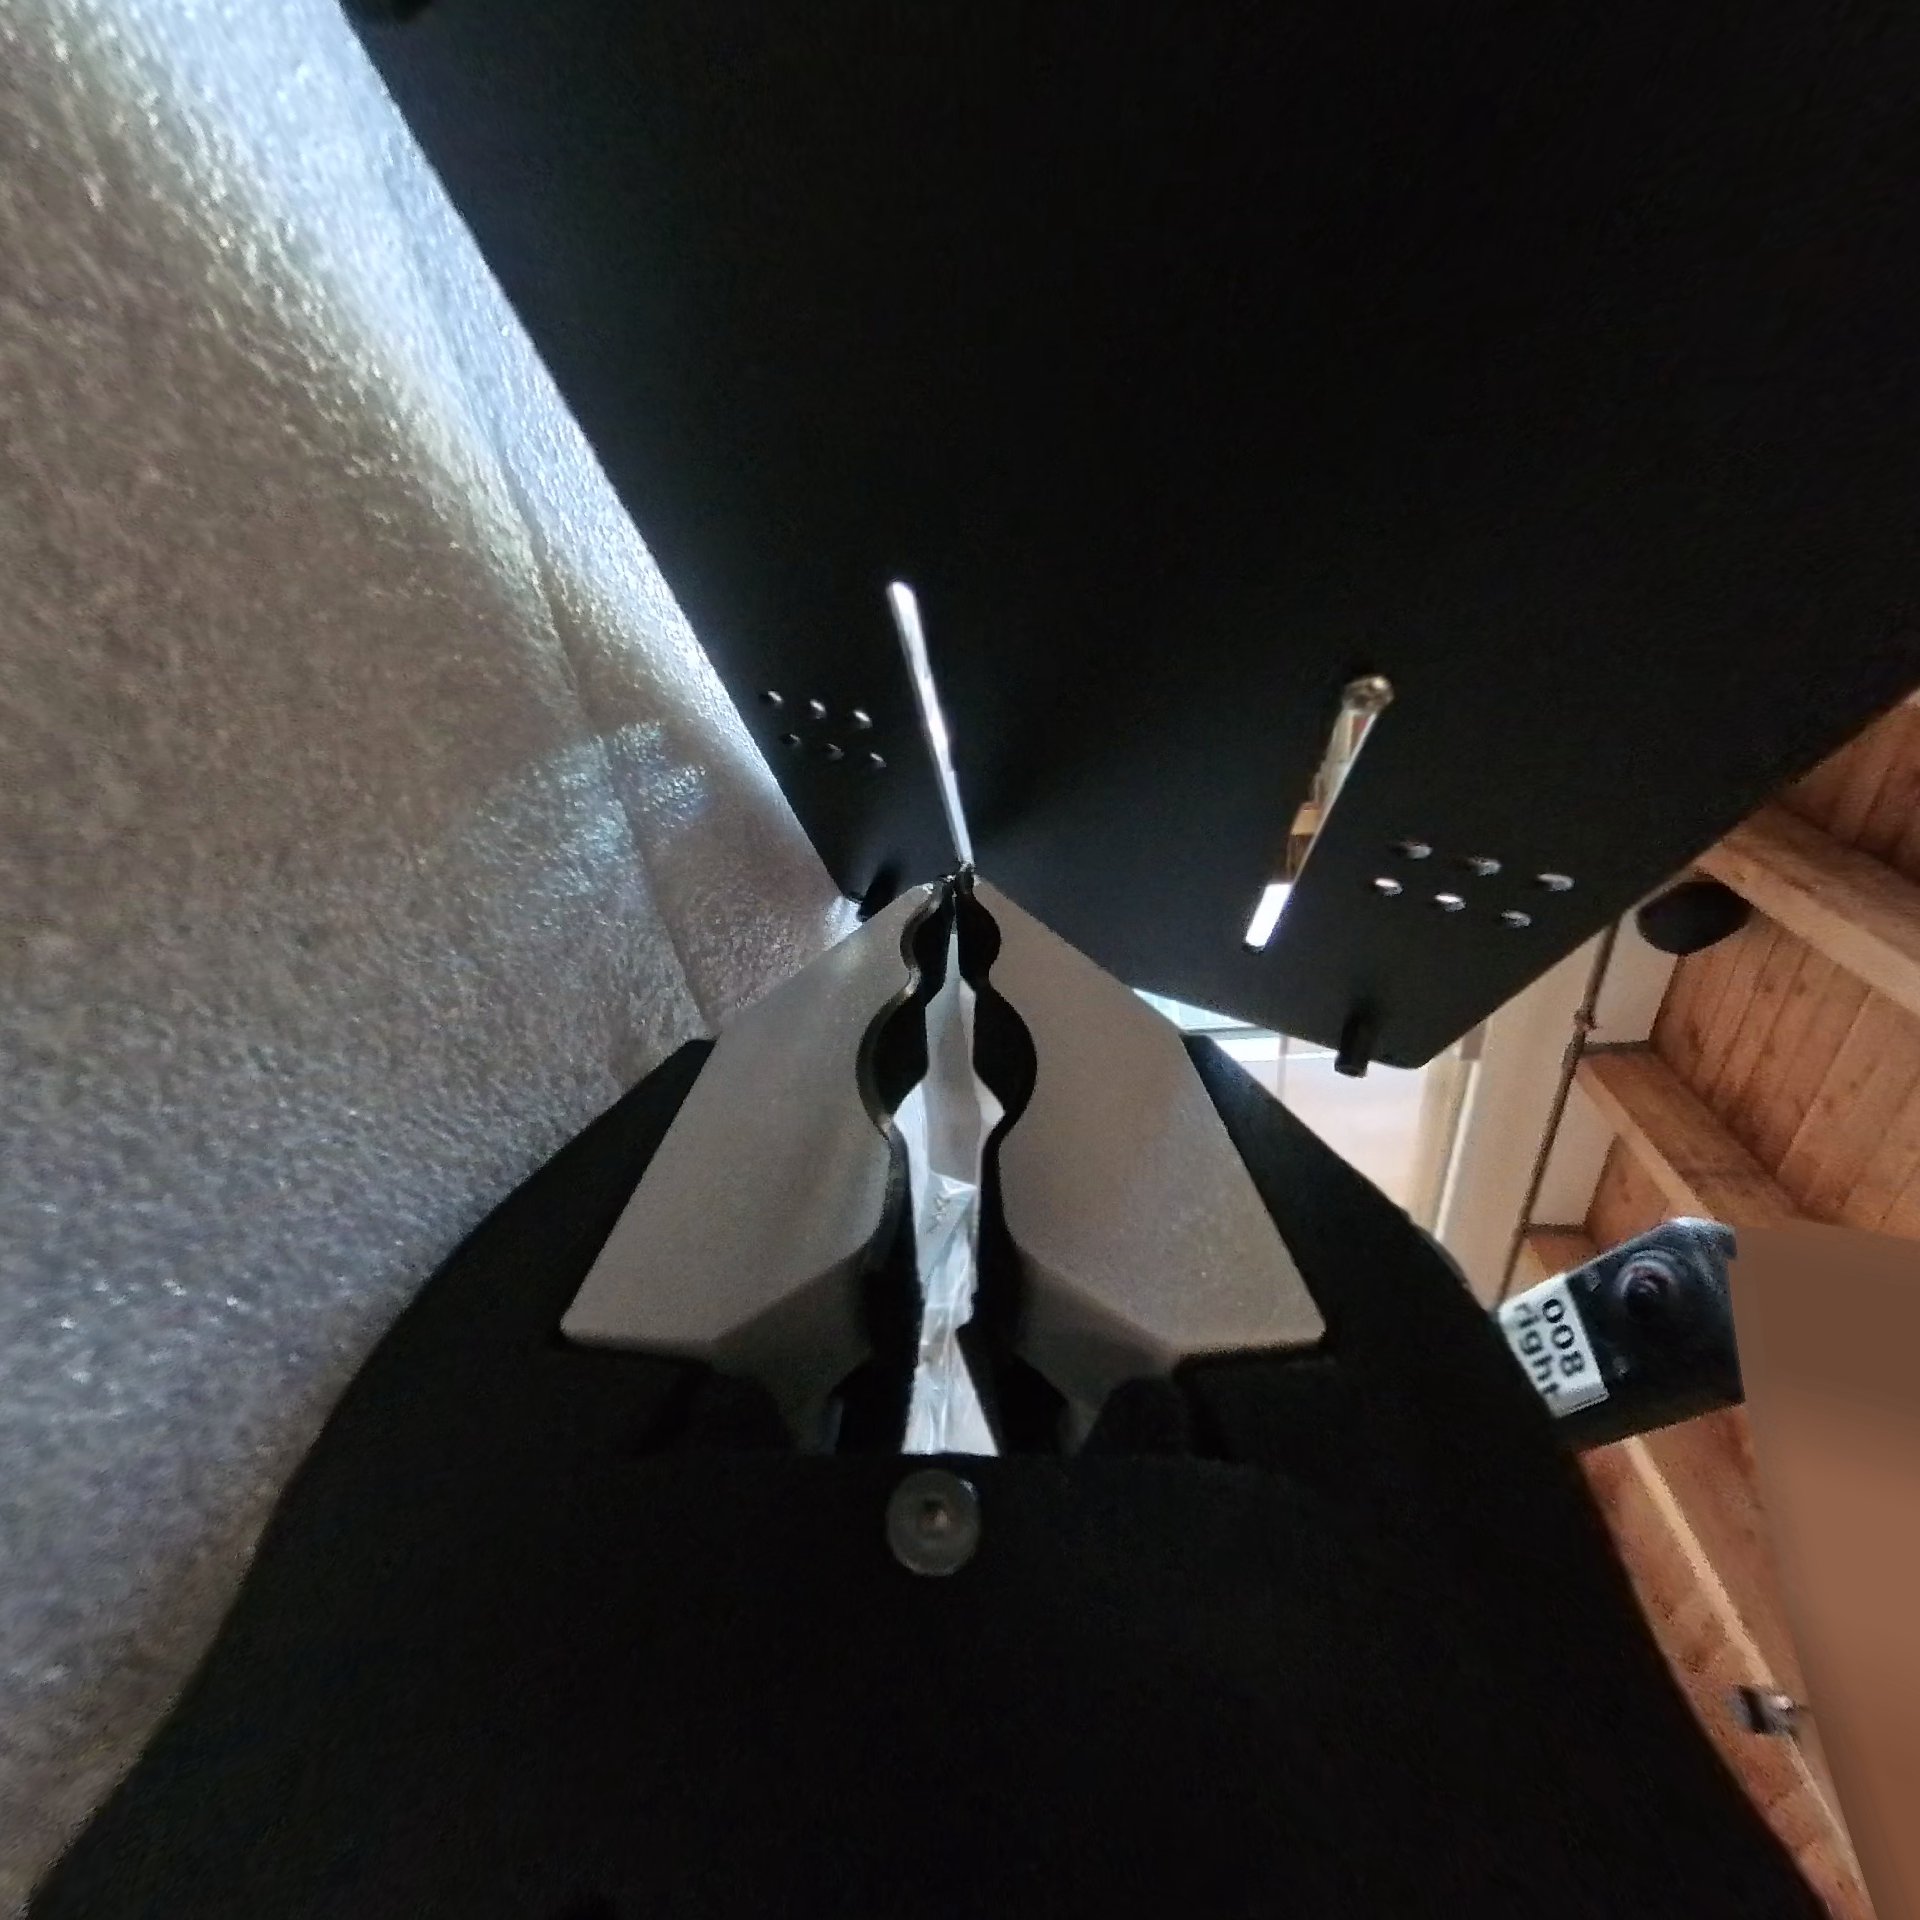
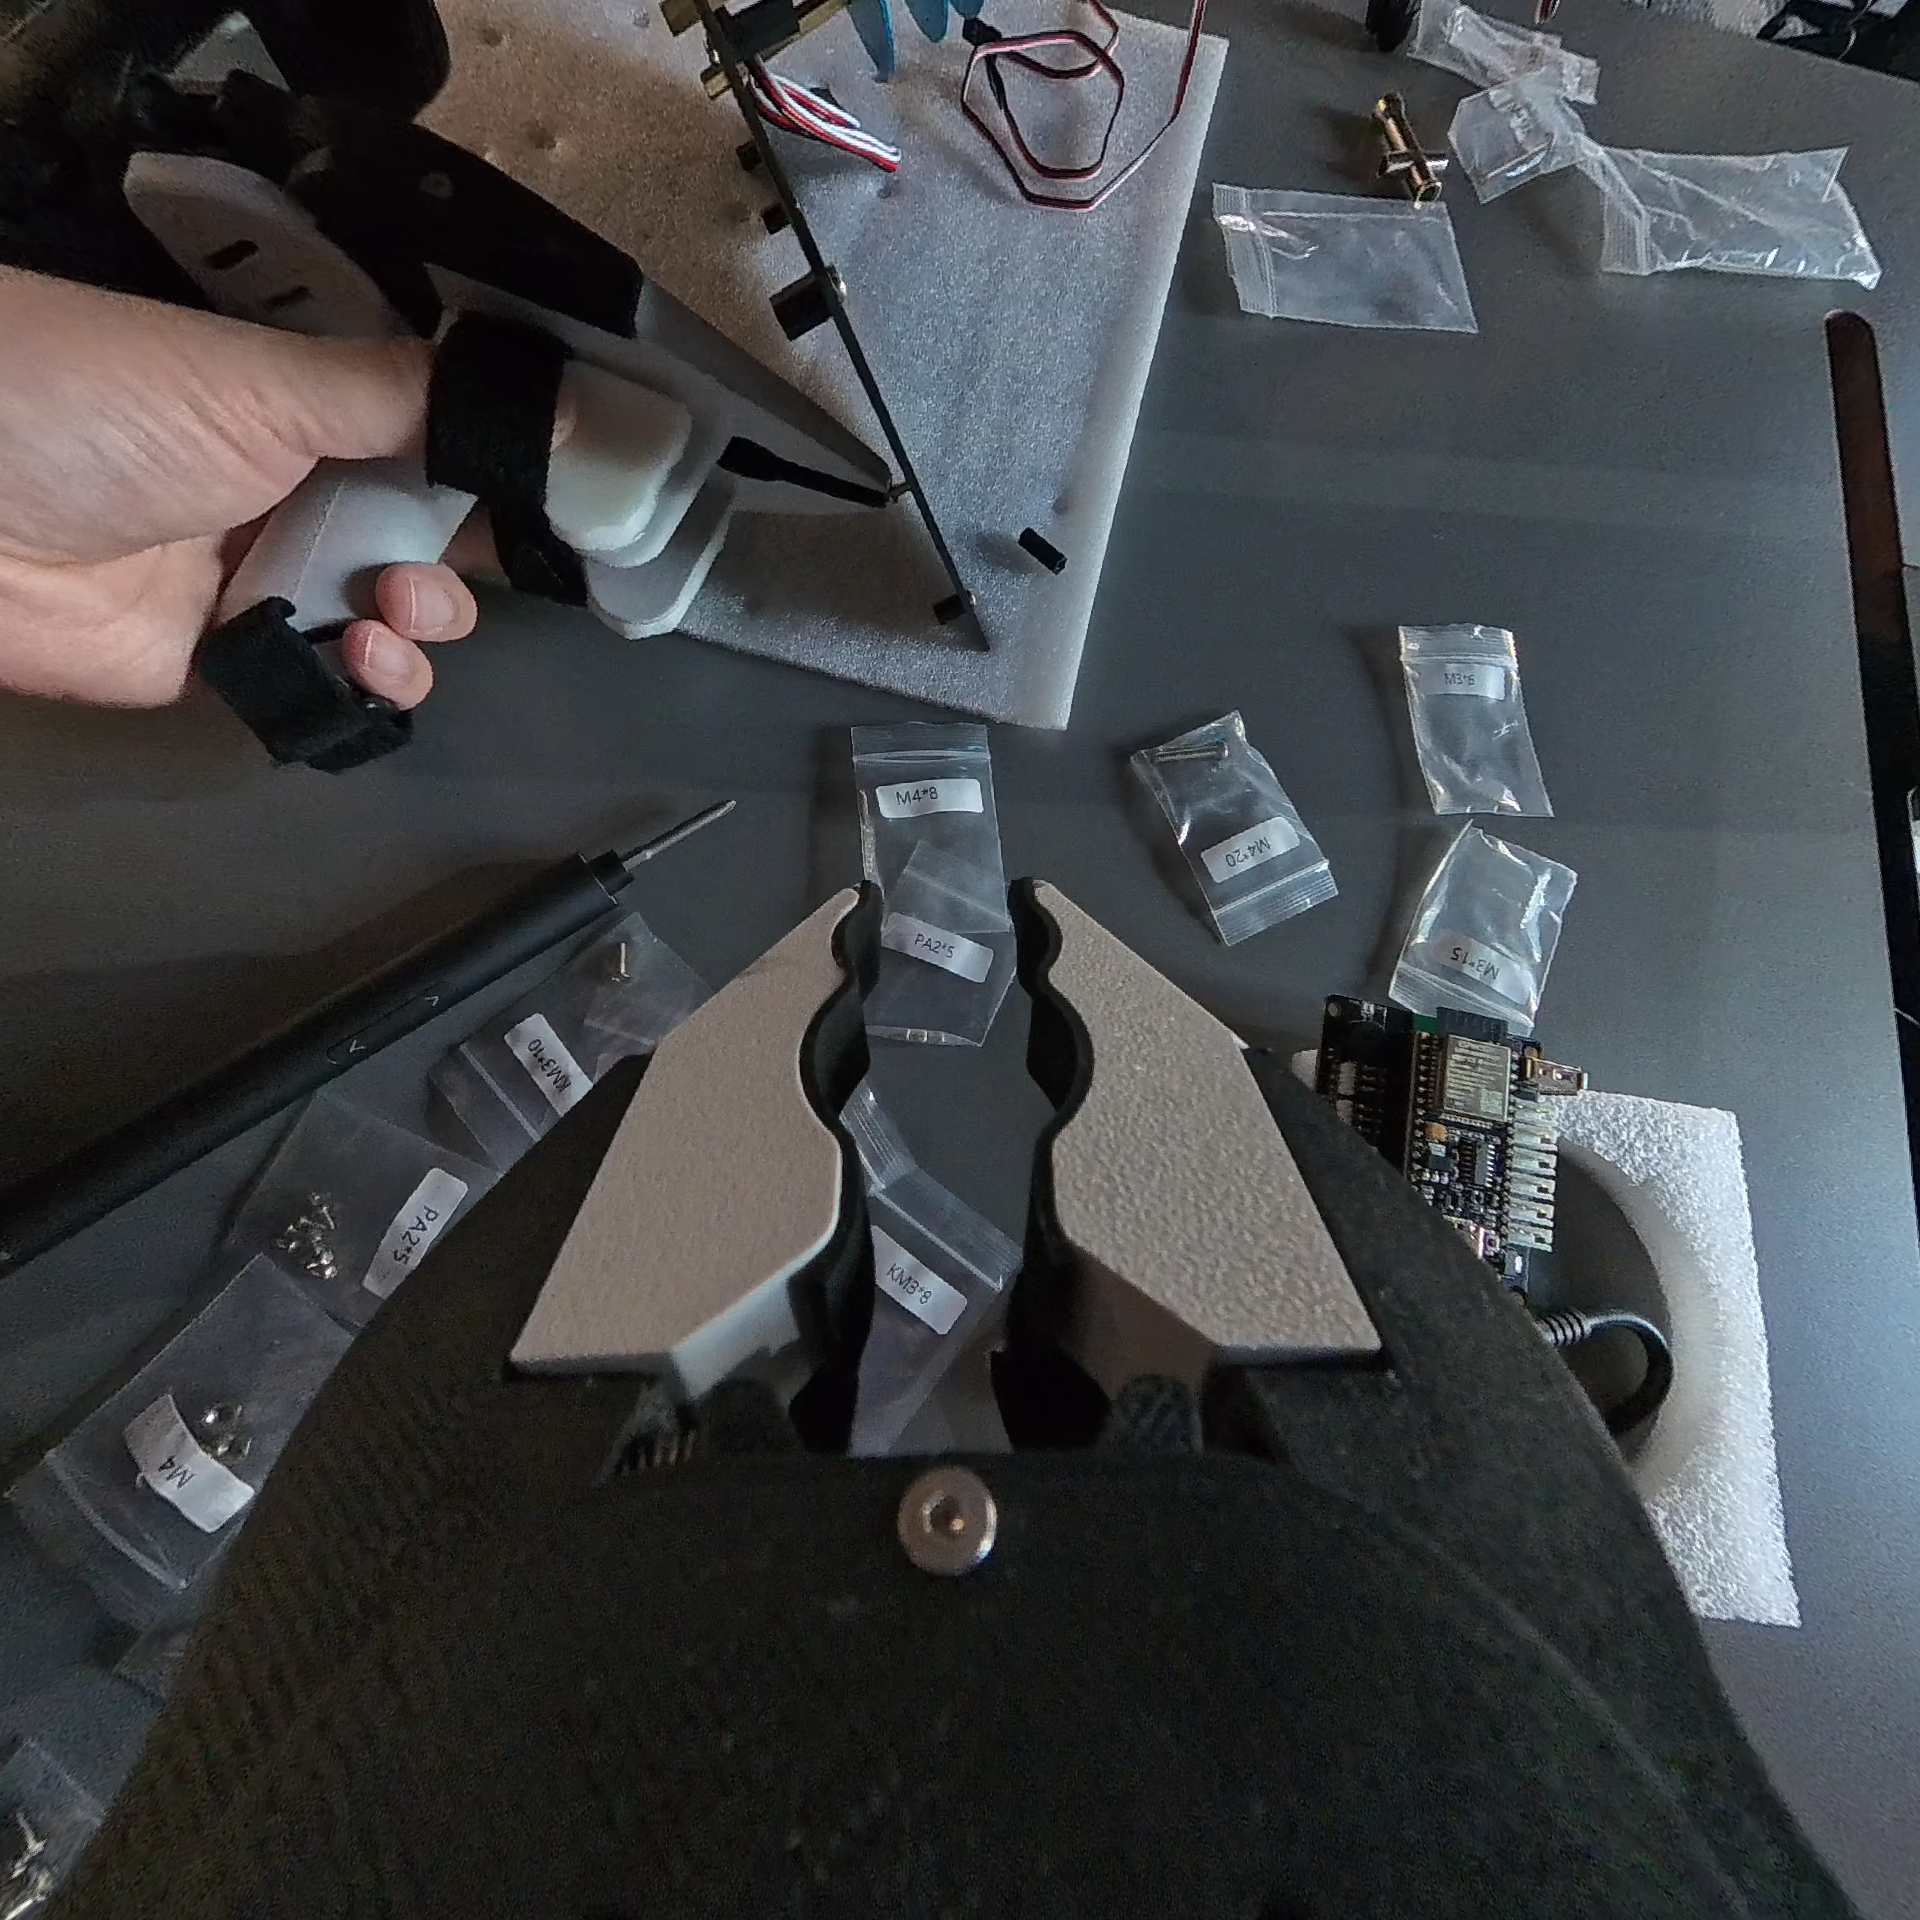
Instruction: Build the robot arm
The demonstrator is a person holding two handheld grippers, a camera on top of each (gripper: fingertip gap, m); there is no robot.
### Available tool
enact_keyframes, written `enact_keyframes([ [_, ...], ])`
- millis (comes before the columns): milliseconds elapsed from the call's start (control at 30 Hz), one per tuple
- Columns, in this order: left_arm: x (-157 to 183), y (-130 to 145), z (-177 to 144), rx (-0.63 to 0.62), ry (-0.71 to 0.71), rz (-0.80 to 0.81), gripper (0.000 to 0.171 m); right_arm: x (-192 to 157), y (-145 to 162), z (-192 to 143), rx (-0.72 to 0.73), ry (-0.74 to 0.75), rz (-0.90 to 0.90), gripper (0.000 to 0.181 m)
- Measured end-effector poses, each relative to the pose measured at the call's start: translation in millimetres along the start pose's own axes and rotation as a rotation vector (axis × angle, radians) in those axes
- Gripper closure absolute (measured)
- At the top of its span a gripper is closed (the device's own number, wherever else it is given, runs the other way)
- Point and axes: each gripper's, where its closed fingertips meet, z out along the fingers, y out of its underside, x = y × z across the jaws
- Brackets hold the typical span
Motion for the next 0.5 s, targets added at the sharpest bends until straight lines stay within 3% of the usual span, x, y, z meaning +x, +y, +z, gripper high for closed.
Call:
enact_keyframes([
  [500, 1.5, -0.8, 1.2, -0.011, 0.003, -0.141, 0.171, -6.8, 4.3, 5.6, -0.024, -0.017, -0.016, 0.156],
])
